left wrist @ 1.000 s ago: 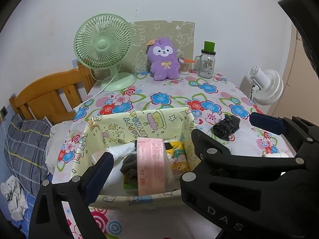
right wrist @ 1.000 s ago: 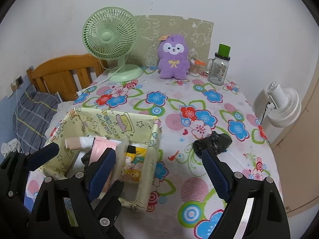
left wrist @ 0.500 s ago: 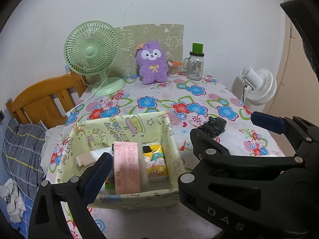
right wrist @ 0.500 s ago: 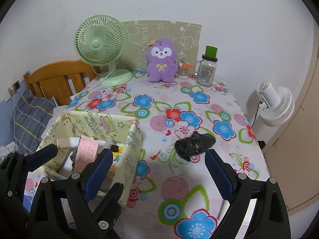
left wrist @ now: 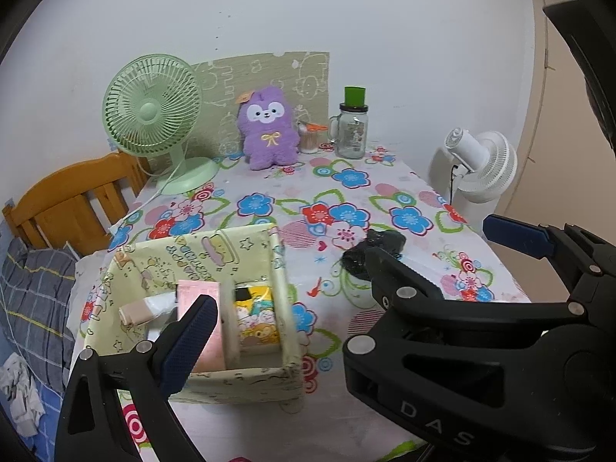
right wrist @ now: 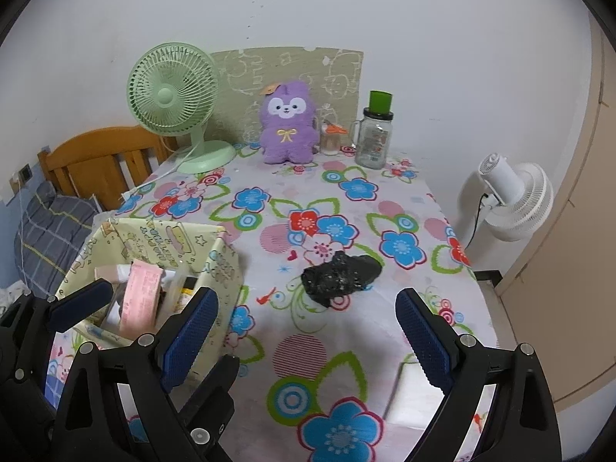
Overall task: Organize soft objects
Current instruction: 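Move both open tools past the black bag toward the white cloth pad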
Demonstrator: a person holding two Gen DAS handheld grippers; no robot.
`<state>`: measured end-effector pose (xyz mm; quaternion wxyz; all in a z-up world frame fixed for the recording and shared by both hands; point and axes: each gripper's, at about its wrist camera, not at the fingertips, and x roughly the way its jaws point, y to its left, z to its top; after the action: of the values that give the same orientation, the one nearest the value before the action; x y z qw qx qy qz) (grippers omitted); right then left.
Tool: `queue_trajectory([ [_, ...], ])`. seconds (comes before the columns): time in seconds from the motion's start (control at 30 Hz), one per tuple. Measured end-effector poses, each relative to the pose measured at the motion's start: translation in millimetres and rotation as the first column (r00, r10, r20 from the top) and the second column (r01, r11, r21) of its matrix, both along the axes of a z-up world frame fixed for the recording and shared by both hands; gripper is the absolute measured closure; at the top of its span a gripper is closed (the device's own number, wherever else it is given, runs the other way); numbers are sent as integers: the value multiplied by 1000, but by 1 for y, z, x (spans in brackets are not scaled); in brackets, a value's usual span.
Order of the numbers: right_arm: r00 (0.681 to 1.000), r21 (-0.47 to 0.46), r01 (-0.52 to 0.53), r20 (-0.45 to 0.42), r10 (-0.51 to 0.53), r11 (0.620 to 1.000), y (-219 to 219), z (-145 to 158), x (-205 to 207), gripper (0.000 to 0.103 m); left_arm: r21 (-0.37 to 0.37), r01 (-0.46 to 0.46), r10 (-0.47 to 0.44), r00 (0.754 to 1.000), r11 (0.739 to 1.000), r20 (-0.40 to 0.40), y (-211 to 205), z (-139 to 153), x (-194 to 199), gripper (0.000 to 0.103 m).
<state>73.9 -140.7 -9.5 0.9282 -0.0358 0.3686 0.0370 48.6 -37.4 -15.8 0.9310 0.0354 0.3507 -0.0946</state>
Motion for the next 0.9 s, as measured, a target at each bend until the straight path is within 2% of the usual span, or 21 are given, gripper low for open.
queue_trajectory([
  [0.43,999,-16,34,23,-33,999,-24,4,-10,8,-7,35,-35,999,999,2,-25,3,-4,3],
  [0.9,997,-8,79,11,-79,997,-54,-11,-21,8,-21,87,-87,996,996,-1,-51,-10,-11,3],
])
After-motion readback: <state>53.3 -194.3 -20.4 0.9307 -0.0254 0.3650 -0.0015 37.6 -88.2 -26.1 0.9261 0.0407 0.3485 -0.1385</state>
